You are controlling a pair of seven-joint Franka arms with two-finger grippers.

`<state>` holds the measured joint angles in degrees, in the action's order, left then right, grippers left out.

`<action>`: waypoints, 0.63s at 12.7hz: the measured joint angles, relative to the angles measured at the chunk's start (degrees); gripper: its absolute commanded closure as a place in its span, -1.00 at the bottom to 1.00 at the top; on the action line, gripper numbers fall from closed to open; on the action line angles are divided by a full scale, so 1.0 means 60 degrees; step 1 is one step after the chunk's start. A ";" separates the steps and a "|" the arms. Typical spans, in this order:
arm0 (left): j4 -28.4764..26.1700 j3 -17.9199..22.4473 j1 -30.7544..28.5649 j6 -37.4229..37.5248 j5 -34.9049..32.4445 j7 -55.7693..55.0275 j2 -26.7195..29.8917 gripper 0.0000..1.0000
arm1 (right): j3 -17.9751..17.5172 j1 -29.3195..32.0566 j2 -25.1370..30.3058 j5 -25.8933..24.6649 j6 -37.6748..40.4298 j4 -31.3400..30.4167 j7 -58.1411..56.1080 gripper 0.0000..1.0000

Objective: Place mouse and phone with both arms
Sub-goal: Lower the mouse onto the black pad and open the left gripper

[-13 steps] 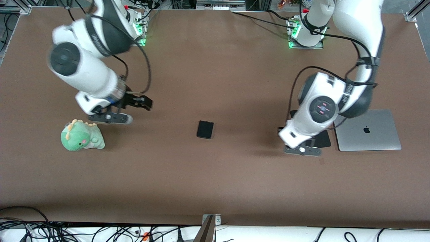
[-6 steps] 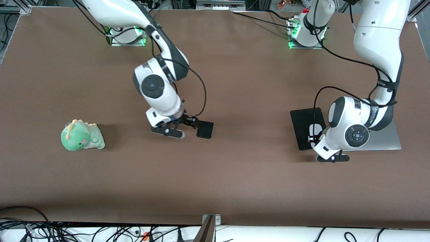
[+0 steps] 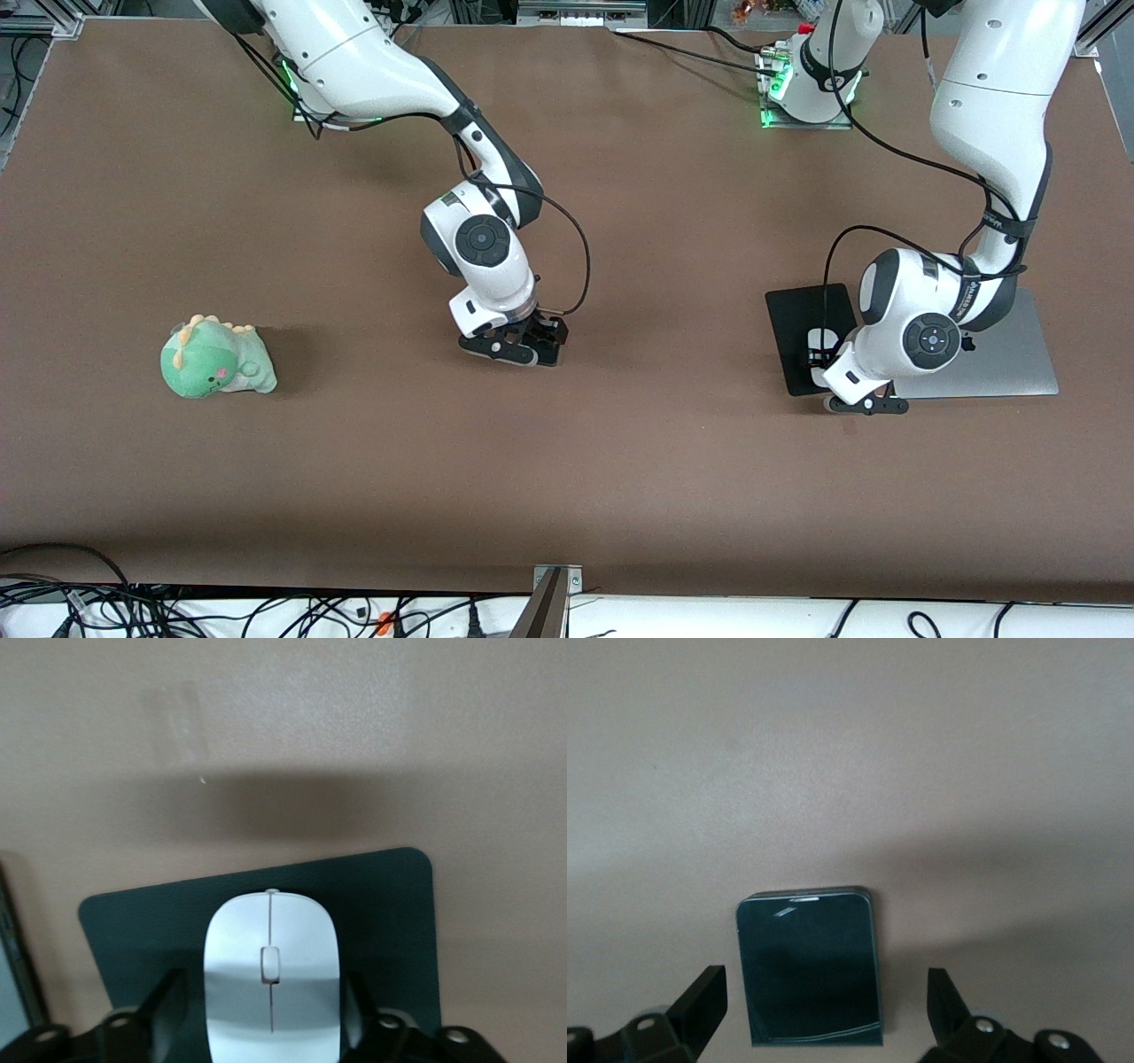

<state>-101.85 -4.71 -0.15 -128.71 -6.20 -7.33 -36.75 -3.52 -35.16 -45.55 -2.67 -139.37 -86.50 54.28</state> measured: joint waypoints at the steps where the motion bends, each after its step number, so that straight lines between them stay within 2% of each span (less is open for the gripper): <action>1: 0.0045 -0.0038 0.0002 0.0174 0.0000 -0.0004 0.0140 -1.00 | 0.0008 -0.0029 -0.0136 -0.0002 -0.0032 0.0125 0.0045 -1.00; 4: 0.0896 -0.0289 0.0010 0.1760 0.0000 -0.0009 0.0822 -1.00 | 0.0028 -0.0192 -0.0476 -0.0015 -0.0034 0.0528 0.0257 -1.00; 8: 0.3482 -0.0496 0.0013 0.5044 0.0000 -0.0006 0.1780 -1.00 | 0.0271 -0.0499 -0.0836 -0.0151 -0.0164 0.0694 0.0305 -1.00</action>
<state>-80.96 -7.69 -0.07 -98.45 -6.20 -7.37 -26.07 -1.89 -38.16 -50.57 -3.57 -140.36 -82.33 56.11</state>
